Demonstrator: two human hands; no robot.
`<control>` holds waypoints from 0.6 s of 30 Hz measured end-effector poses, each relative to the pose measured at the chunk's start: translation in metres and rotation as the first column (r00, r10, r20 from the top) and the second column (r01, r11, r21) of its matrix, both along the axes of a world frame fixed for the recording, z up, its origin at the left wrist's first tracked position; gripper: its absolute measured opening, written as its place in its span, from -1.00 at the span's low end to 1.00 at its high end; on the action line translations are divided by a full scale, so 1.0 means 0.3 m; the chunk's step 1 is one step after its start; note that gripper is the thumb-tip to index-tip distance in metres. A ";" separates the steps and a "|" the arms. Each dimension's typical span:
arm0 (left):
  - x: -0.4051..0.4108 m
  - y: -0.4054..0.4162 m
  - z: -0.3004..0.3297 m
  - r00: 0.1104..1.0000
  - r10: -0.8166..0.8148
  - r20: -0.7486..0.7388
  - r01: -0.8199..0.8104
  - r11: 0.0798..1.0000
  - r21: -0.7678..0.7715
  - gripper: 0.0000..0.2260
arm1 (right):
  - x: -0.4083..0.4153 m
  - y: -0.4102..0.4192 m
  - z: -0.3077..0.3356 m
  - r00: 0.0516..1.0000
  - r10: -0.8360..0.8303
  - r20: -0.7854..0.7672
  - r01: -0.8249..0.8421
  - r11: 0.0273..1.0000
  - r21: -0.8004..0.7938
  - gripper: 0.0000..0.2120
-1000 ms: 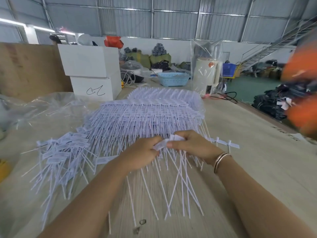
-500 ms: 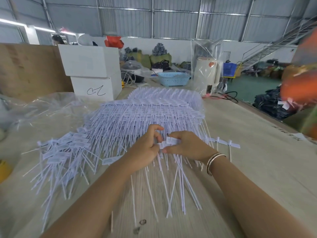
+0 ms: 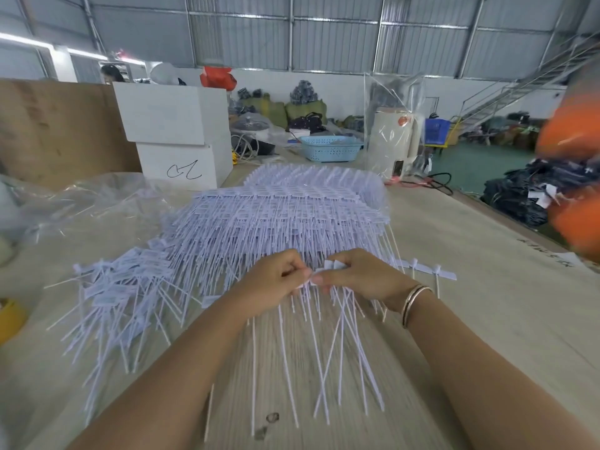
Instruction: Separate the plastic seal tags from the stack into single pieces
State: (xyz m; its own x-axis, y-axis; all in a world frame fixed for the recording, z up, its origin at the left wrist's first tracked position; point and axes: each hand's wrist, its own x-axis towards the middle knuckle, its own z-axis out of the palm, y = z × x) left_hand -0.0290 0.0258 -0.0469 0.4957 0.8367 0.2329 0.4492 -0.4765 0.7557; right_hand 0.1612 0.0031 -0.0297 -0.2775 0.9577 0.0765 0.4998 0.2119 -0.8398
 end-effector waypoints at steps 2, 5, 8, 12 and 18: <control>0.001 -0.005 0.017 0.993 -0.021 0.119 0.028 0.998 -0.053 -0.85 | -0.002 0.002 0.001 0.998 -0.014 -0.064 0.016 0.999 0.032 -0.67; 0.009 -0.012 0.034 0.959 -0.018 0.282 0.050 0.993 -0.106 -0.83 | -0.011 0.005 0.000 0.980 -0.049 -0.191 0.060 0.997 0.052 -0.66; 0.023 -0.018 0.035 0.913 0.035 0.407 0.041 0.984 -0.176 -0.81 | -0.031 0.008 -0.005 0.937 -0.066 -0.343 0.100 0.992 0.082 -0.68; 0.036 -0.018 0.035 0.863 0.066 0.501 0.051 0.975 -0.217 -0.79 | -0.043 0.002 -0.001 0.900 -0.065 -0.432 0.121 0.987 0.103 -0.80; 0.050 -0.039 0.054 0.787 0.000 0.618 0.193 0.950 -0.246 -0.75 | -0.038 -0.005 0.017 0.890 -0.010 -0.455 0.075 0.989 0.124 -0.81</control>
